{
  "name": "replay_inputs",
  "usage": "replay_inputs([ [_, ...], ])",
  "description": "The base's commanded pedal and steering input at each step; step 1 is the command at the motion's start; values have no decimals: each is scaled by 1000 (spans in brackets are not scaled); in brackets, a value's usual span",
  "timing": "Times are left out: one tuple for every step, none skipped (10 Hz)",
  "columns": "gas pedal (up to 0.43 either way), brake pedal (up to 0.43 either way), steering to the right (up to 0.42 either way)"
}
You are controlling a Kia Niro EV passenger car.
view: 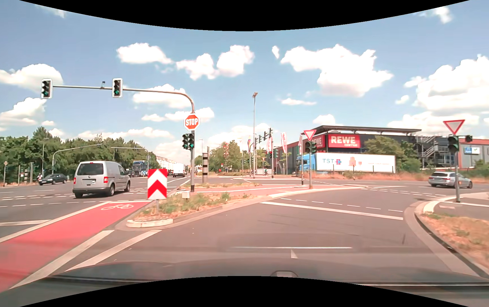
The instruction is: Follow the waypoints while adhering to traffic rules and regulations
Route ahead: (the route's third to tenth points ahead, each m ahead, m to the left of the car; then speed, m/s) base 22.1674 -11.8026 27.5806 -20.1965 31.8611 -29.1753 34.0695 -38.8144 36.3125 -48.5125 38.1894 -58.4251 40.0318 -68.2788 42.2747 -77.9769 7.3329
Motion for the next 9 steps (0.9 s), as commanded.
replay_inputs([
  [0, 165, 149],
  [0, 152, 159],
  [0, 146, 167],
  [0, 128, 171],
  [0, 110, 176],
  [0, 104, 181],
  [0, 91, 184],
  [0, 73, 185],
  [0, 55, 185],
])
